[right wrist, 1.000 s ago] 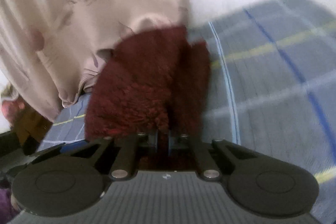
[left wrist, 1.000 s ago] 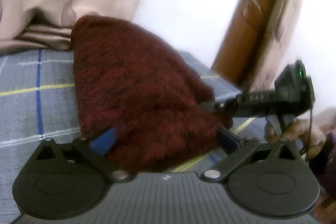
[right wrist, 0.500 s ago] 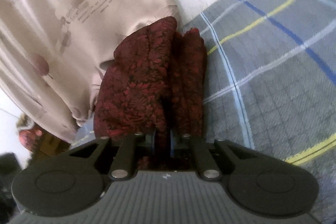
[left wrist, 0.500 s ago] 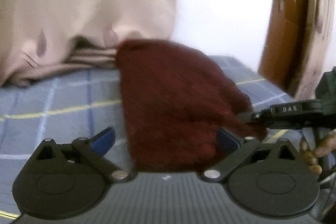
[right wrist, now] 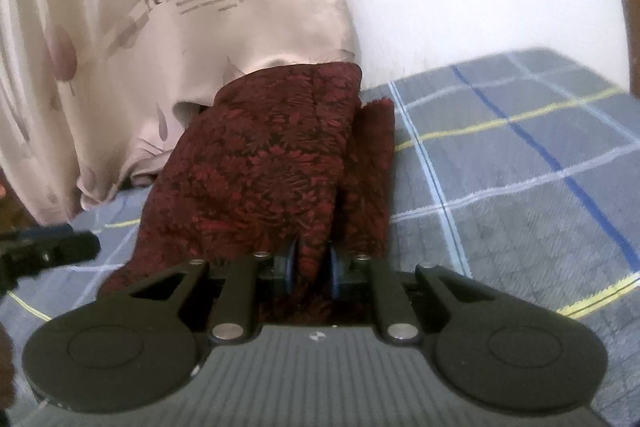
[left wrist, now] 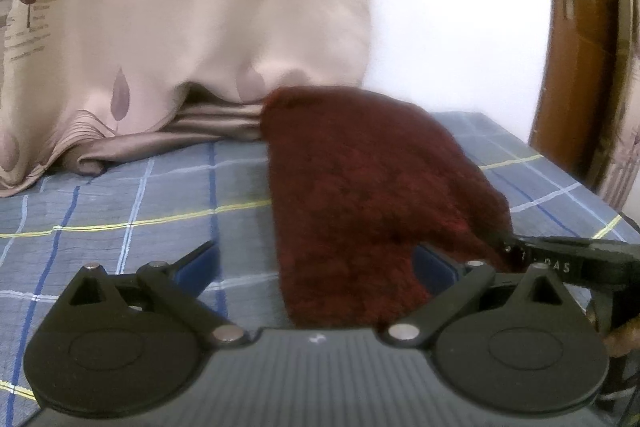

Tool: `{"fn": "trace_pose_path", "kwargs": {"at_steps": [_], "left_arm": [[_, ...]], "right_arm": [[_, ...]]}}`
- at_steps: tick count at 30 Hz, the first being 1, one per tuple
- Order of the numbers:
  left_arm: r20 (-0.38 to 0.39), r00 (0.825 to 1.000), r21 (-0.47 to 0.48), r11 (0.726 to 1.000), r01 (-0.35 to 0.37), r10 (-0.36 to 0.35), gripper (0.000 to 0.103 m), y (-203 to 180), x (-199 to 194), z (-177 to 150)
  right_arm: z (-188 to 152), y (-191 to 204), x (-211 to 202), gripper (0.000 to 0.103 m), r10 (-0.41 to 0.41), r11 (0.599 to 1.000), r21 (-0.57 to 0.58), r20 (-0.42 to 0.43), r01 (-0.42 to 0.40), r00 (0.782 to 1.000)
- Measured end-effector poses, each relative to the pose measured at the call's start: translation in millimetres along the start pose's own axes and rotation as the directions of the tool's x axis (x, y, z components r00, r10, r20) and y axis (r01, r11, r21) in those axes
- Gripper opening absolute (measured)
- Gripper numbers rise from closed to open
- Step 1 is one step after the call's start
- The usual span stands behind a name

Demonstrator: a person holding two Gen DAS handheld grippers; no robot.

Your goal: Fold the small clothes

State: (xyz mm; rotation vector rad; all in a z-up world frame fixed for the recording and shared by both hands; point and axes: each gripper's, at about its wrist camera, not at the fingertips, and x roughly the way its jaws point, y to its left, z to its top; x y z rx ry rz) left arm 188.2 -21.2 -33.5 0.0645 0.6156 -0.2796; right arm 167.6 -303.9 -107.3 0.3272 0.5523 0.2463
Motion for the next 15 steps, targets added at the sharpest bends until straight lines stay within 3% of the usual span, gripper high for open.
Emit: {"fn": "trace_pose_path", "kwargs": {"at_steps": [8, 13, 15], "left_arm": [[-0.012, 0.999, -0.002, 0.999, -0.033, 0.033, 0.103, -1.8, 1.5, -0.7], [0.005, 0.999, -0.008, 0.999, -0.035, 0.035, 0.103, -2.4, -0.6, 0.0], [0.02, 0.999, -0.015, 0.999, -0.04, 0.04, 0.103, 1.7, -2.3, 1.7]], "right_arm": [[-4.6, 11.1, -0.2, 0.02, -0.043, 0.997, -0.063, 0.022, 0.044, 0.999], [-4.7, 9.8, -0.9, 0.021, -0.031, 0.998, -0.056, 0.023, 0.032, 0.999], [-5.1, 11.2, -0.7, 0.026, -0.032, 0.997, -0.064, 0.022, 0.033, 0.999]]}}
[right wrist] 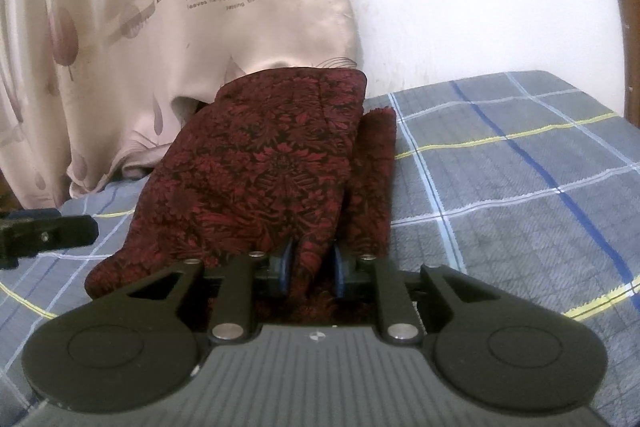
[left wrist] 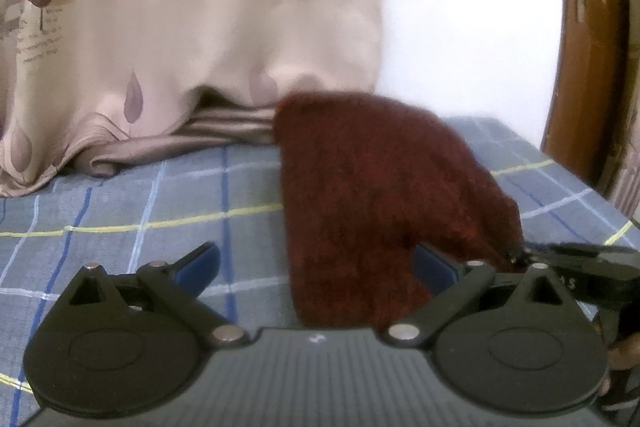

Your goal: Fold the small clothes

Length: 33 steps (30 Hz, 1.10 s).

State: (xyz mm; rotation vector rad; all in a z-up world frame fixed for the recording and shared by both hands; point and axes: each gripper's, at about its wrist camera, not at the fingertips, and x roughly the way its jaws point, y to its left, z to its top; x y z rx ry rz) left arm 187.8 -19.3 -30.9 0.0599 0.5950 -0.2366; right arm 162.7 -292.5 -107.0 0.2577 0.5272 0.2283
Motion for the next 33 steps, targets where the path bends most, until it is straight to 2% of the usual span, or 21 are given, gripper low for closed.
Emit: {"fn": "trace_pose_path", "kwargs": {"at_steps": [1, 4, 5, 7, 8, 9, 10, 12, 14, 16, 17, 19, 22, 24, 27, 29, 30, 32, 33], "left_arm": [[-0.002, 1.0, -0.008, 1.0, -0.001, 0.001, 0.103, 3, 1, 2], [-0.006, 0.998, -0.024, 0.997, 0.067, -0.067, 0.103, 19, 9, 14], [-0.001, 0.997, -0.034, 0.996, 0.079, -0.079, 0.103, 24, 13, 17], [0.014, 0.991, -0.073, 0.989, 0.13, -0.13, 0.103, 40, 24, 24], [0.011, 0.985, -0.095, 0.98, 0.173, -0.173, 0.103, 48, 32, 27], [0.0, 0.974, -0.123, 0.966, 0.227, -0.229, 0.103, 56, 43, 29], [-0.013, 0.956, -0.166, 0.944, 0.286, -0.293, 0.103, 65, 57, 31], [-0.032, 0.932, -0.225, 0.911, 0.346, -0.362, 0.103, 77, 79, 32], [-0.041, 0.922, -0.269, 0.893, 0.36, -0.384, 0.103, 87, 102, 33], [-0.047, 0.911, -0.315, 0.872, 0.375, -0.409, 0.103, 98, 123, 32], [-0.049, 0.9, -0.341, 0.854, 0.392, -0.433, 0.103, 103, 132, 31], [-0.059, 0.859, -0.39, 0.804, 0.45, -0.509, 0.103, 109, 151, 28], [-0.055, 0.816, -0.391, 0.764, 0.513, -0.576, 0.103, 109, 166, 28], [-0.053, 0.788, -0.397, 0.737, 0.547, -0.614, 0.103, 109, 175, 30], [-0.06, 0.722, -0.425, 0.672, 0.606, -0.689, 0.103, 107, 191, 30], [-0.071, 0.701, -0.42, 0.659, 0.624, -0.71, 0.103, 105, 201, 29], [-0.052, 0.696, -0.403, 0.653, 0.641, -0.716, 0.103, 105, 207, 28], [-0.044, 0.667, -0.447, 0.612, 0.653, -0.744, 0.103, 107, 218, 25], [-0.037, 0.661, -0.457, 0.601, 0.656, -0.75, 0.103, 108, 220, 24]], "right_arm": [[0, 0, 0, 0.026, 0.006, 1.0, -0.003, -0.002, -0.006, 1.0], [1, 0, 0, 0.029, 0.017, 1.0, -0.005, -0.008, -0.018, 1.0], [3, 0, 0, 0.032, 0.03, 1.0, -0.004, -0.015, -0.03, 0.999], [12, -2, -4, 0.043, 0.054, 0.999, -0.005, -0.029, -0.054, 0.998], [17, -3, -9, 0.068, 0.066, 0.998, -0.003, -0.021, -0.066, 0.998], [23, -6, -14, 0.096, 0.069, 0.998, 0.005, -0.002, -0.069, 0.998], [31, -10, -21, 0.103, 0.072, 0.997, 0.017, 0.026, -0.072, 0.997], [45, -21, -28, 0.1, 0.095, 0.994, 0.043, 0.049, -0.097, 0.994], [62, -35, -23, 0.101, 0.082, 0.992, 0.092, 0.03, -0.084, 0.996], [78, -55, -8, 0.101, 0.113, 0.977, 0.181, -0.011, -0.11, 0.994], [82, -63, 0, 0.101, 0.124, 0.97, 0.217, -0.033, -0.114, 0.992], [89, -76, 19, 0.101, 0.164, 0.947, 0.291, -0.071, -0.137, 0.984], [91, -86, 51, 0.101, 0.265, 0.9, 0.386, -0.122, -0.2, 0.956], [90, -87, 73, 0.101, 0.293, 0.89, 0.41, -0.175, -0.201, 0.94], [86, -88, 100, 0.102, 0.329, 0.874, 0.442, -0.231, -0.203, 0.915], [80, -91, 114, 0.103, 0.401, 0.83, 0.505, -0.249, -0.235, 0.881], [79, -92, 119, 0.103, 0.421, 0.819, 0.521, -0.26, -0.24, 0.869], [78, -92, 124, 0.103, 0.438, 0.814, 0.52, -0.256, -0.26, 0.862], [78, -92, 126, 0.103, 0.454, 0.805, 0.528, -0.252, -0.271, 0.855]]}}
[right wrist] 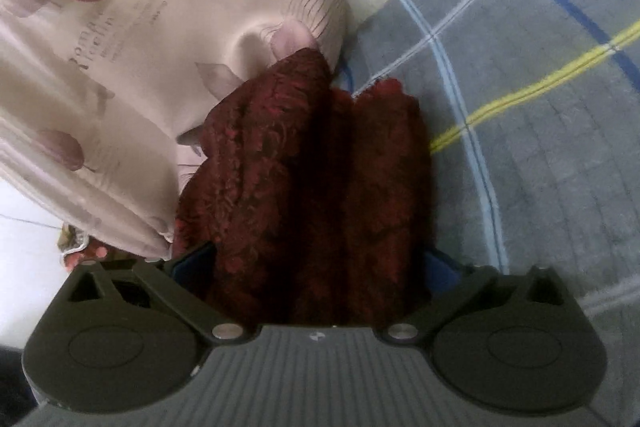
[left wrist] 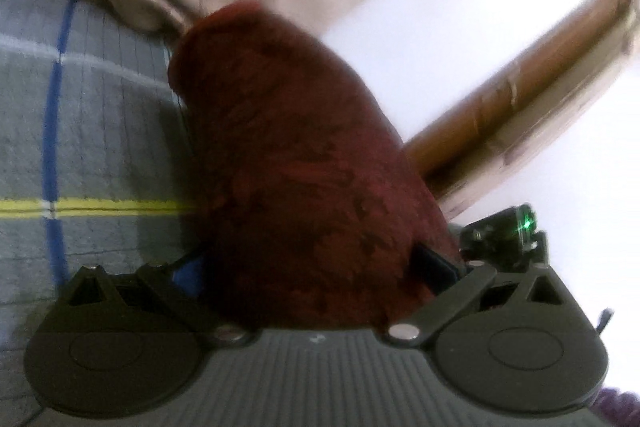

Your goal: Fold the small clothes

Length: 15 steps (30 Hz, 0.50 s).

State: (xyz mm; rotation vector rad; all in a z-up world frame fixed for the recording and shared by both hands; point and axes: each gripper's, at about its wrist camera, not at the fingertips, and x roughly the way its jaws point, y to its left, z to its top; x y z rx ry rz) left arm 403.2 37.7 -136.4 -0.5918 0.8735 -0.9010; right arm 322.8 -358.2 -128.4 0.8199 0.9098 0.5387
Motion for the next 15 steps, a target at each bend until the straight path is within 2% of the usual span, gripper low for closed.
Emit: {"fn": "trace_pose_path", "kwargs": {"at_steps": [3, 6, 9, 10, 12, 15], "left_arm": [[0.012, 1.0, 0.022, 1.0, 0.014, -0.014, 0.103, -1, 6, -2], [0.007, 1.0, 0.042, 0.999, -0.005, 0.005, 0.103, -4, 10, -3], [0.033, 0.998, 0.058, 0.997, -0.046, 0.044, 0.102, -10, 9, -9], [0.043, 0.997, 0.066, 0.995, -0.071, 0.068, 0.101, -15, 10, -14], [0.072, 0.994, 0.056, 0.995, -0.086, 0.082, 0.096, -22, 8, -19], [0.102, 0.991, 0.059, 0.994, -0.093, 0.087, 0.093, -39, 0, -25]], "right_arm": [[3, 0, 5, 0.103, 0.058, 0.998, -0.014, -0.038, -0.059, 0.998], [5, -1, 13, 0.103, 0.124, 0.992, 0.007, -0.069, -0.124, 0.99], [7, 3, 19, 0.102, 0.107, 0.994, -0.027, -0.072, -0.109, 0.992], [8, 6, 21, 0.098, 0.095, 0.994, -0.048, -0.069, -0.099, 0.993], [3, 8, 22, 0.07, 0.084, 0.994, -0.068, -0.063, -0.088, 0.994], [-1, 10, 12, 0.062, 0.096, 0.992, -0.076, -0.004, -0.096, 0.995]]}}
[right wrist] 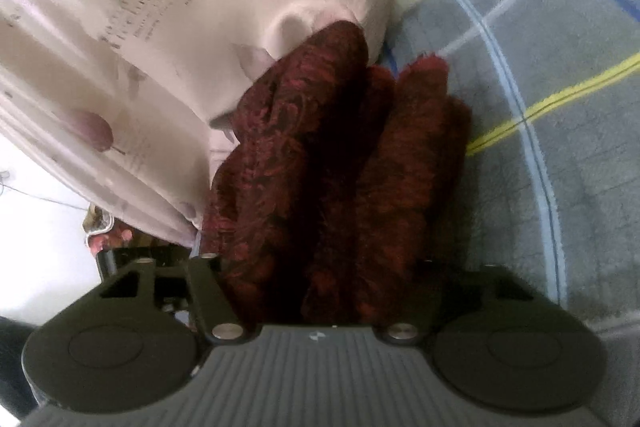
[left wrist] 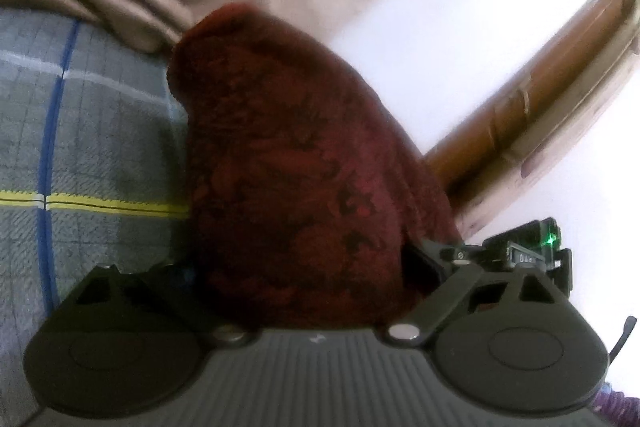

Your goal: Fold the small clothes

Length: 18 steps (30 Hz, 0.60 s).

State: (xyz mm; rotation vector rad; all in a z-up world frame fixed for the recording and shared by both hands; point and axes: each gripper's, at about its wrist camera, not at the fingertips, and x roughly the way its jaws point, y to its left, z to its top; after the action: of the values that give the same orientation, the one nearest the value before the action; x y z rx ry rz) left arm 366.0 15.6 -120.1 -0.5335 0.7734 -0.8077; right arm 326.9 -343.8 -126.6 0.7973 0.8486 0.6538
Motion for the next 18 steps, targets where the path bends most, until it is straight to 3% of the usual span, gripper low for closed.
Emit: {"fn": "trace_pose_path", "kwargs": {"at_steps": [7, 18], "left_arm": [[0.032, 0.999, 0.015, 1.0, -0.02, 0.02, 0.094, -39, -62, -8], [0.043, 0.988, 0.022, 0.989, -0.148, 0.147, 0.094, -66, -159, -52]], "right_arm": [[-26, 39, -23, 0.059, 0.076, 0.997, -0.01, 0.073, -0.076, 0.994], [-96, 110, -26, 0.059, 0.17, 0.985, 0.006, 0.036, -0.171, 0.985]]}}
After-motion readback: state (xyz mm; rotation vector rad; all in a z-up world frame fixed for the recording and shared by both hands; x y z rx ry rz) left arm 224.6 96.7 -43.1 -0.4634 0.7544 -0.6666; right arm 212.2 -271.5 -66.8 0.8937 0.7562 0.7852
